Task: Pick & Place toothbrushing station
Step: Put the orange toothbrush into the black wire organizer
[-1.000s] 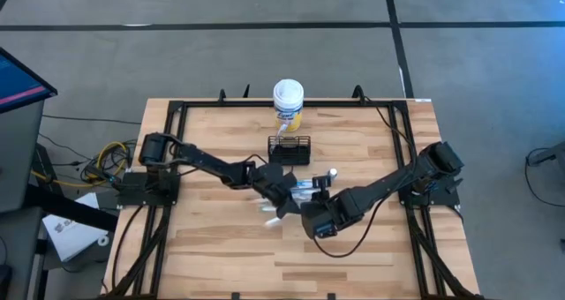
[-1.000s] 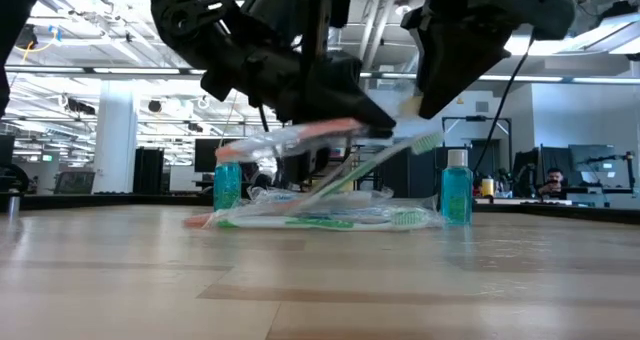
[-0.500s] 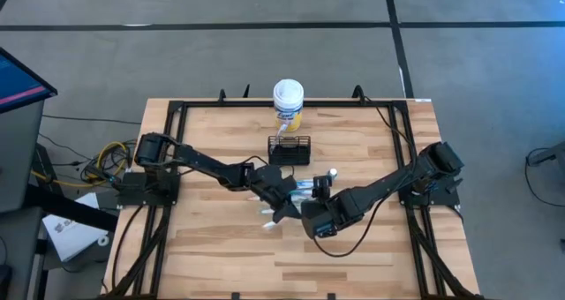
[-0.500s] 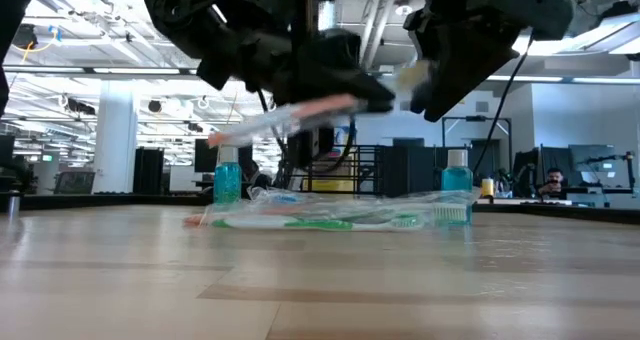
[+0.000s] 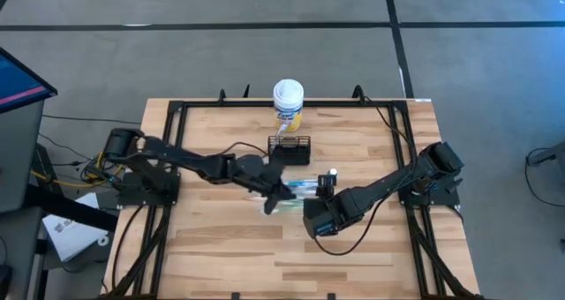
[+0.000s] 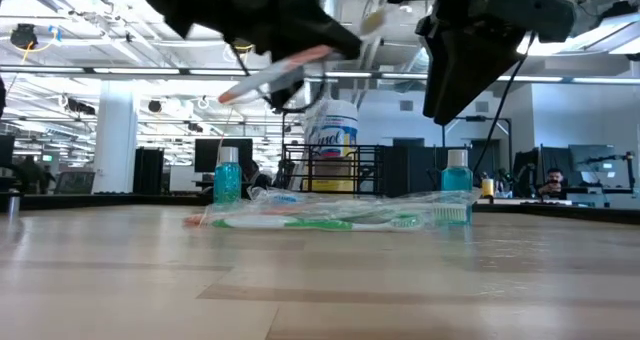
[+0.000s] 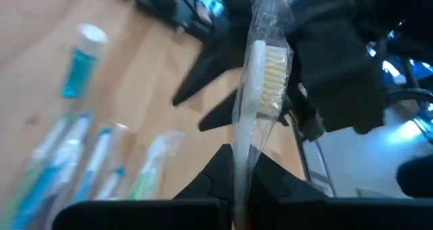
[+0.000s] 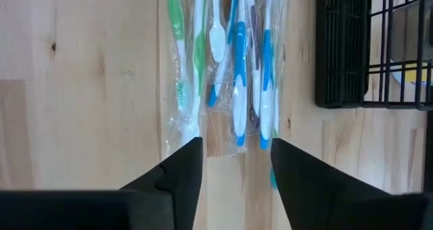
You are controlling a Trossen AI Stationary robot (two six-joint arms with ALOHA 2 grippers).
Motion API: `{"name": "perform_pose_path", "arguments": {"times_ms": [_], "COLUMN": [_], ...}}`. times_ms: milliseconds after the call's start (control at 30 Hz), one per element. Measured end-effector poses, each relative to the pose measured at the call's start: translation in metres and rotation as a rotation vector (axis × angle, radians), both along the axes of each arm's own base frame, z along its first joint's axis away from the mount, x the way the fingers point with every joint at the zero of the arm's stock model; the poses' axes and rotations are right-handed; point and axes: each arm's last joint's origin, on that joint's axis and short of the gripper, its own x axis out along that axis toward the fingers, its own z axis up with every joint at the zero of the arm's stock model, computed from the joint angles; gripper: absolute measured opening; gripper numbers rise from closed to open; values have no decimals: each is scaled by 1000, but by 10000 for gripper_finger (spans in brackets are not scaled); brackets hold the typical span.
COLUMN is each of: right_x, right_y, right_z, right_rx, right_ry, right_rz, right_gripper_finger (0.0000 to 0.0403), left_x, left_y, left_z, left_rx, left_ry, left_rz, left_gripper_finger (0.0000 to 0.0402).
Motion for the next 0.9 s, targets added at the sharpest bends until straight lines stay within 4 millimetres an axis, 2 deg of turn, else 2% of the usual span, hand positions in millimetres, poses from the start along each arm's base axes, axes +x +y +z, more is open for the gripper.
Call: {"name": "perform_pose_path", "arguments": {"times_ms": [167,333,567,900], "right_x": [1,4,5,8], "right_y": [1,1,1,-1], "right_z": [0,0,1,-1], "right_rx": [9,19,21,23], "right_ry": [-18,-41,-51,-74], "right_rz": [-6,-8,-3,-12], "right_gripper_finger": [155,147,136,133], "left_x": [-28,-45,-50,-57], "left_y": [7,11,20,45], "left_z": [12,21,21,19], "left_rx": [81,137,230,338], "left_ry": [-88,-225,-295,-395], "left_rz": [123,188,276,383], "left_gripper_finger": [7,7,8,8]}}
